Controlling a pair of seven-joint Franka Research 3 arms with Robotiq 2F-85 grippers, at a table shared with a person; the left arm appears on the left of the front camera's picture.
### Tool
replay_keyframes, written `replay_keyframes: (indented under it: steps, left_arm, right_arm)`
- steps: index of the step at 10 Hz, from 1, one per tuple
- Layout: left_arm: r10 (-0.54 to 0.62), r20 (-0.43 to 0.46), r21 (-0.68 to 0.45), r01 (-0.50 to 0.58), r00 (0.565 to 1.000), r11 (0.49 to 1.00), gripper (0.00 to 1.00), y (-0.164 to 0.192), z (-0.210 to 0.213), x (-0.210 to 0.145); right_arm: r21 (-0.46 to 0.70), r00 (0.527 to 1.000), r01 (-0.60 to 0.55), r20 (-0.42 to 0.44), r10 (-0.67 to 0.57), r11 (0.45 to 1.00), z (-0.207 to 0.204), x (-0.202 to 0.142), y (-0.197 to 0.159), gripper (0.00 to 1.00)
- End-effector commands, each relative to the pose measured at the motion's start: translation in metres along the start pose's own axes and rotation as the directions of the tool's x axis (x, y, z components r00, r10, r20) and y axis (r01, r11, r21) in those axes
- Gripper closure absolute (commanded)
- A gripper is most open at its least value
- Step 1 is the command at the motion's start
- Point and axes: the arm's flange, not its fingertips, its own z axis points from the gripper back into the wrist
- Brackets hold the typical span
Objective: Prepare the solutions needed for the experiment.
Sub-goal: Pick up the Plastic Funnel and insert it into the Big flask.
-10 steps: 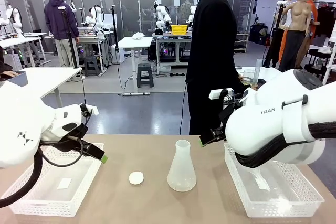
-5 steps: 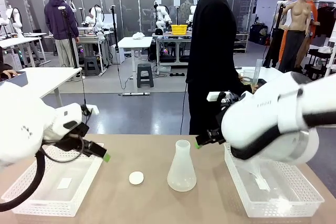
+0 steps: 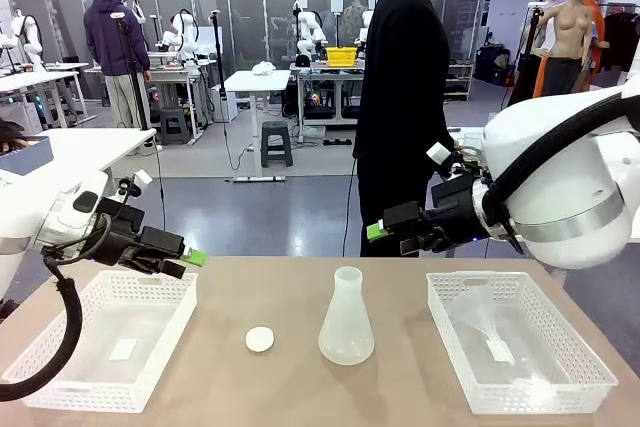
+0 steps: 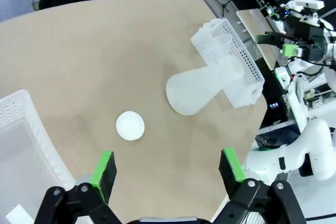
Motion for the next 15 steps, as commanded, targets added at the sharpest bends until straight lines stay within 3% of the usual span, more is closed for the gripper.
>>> replay_keyframes:
  steps: [1, 3, 4, 5, 6, 7, 8, 9, 10, 12, 14, 15]
  left_arm:
    - [-0.035, -0.001, 0.090, 0.035, 0.999, 0.995, 0.00, -0.017, 0.000, 0.003]
    - [-0.035, -0.001, 0.090, 0.035, 0.999, 0.995, 0.00, -0.017, 0.000, 0.003]
    - [-0.030, 0.005, 0.038, 0.030, 1.000, 0.999, 0.00, -0.008, -0.003, 0.003]
    - [0.030, 0.063, -0.016, -0.029, 0.998, 0.999, 0.00, 0.004, -0.009, 0.010]
    - [0.070, 0.100, -0.090, -0.061, 0.992, 0.994, 0.00, 0.010, -0.015, 0.016]
    - [0.036, 0.154, -0.022, -0.033, 0.987, 0.999, 0.00, 0.018, -0.022, 0.025]
    - [-0.081, 0.179, 0.186, 0.047, 0.981, 0.981, 0.00, 0.025, -0.023, 0.031]
    - [-0.129, 0.135, 0.279, 0.087, 0.982, 0.956, 0.00, 0.028, -0.021, 0.030]
    - [-0.118, 0.085, 0.298, 0.088, 0.989, 0.950, 0.00, 0.029, -0.016, 0.026]
    - [0.019, 0.171, 0.019, -0.023, 0.985, 1.000, 0.00, 0.045, 0.004, 0.024]
    - [0.101, 0.206, -0.180, -0.064, 0.973, 0.982, 0.00, 0.061, 0.005, 0.029]
    - [0.104, 0.227, -0.224, -0.052, 0.968, 0.973, 0.00, 0.065, 0.004, 0.033]
  right_arm:
    - [-0.059, 0.999, -0.043, -0.027, 0.041, 0.997, -0.004, -0.004, 0.015, 0.00]
    - [-0.009, 1.000, -0.015, -0.008, 0.015, 1.000, -0.003, -0.002, 0.004, 0.00]
    - [0.003, 0.998, 0.054, 0.025, -0.054, 0.999, -0.011, 0.008, -0.006, 0.00]
    - [0.048, 0.994, 0.093, 0.045, -0.095, 0.994, -0.015, 0.013, -0.015, 0.00]
    - [0.123, 0.993, 0.113, 0.027, -0.118, 0.986, -0.014, 0.014, -0.020, 0.00]
    - [0.133, 0.990, 0.121, 0.051, -0.128, 0.984, -0.012, 0.020, -0.027, 0.00]
    - [0.139, 0.990, 0.118, 0.054, -0.127, 0.983, -0.010, 0.025, -0.031, 0.00]
    - [0.132, 0.989, 0.131, 0.050, -0.139, 0.983, -0.009, 0.028, -0.032, 0.00]
    - [0.166, 0.986, 0.157, 0.022, -0.163, 0.974, -0.006, 0.030, -0.033, 0.00]
    - [0.245, 0.981, 0.184, 0.010, -0.192, 0.952, -0.004, 0.035, -0.044, 0.00]
    - [0.335, 0.983, 0.173, -0.005, -0.182, 0.926, -0.009, 0.040, -0.053, 0.00]
    - [0.378, 0.984, 0.165, -0.007, -0.176, 0.911, -0.013, 0.043, -0.055, 0.00]
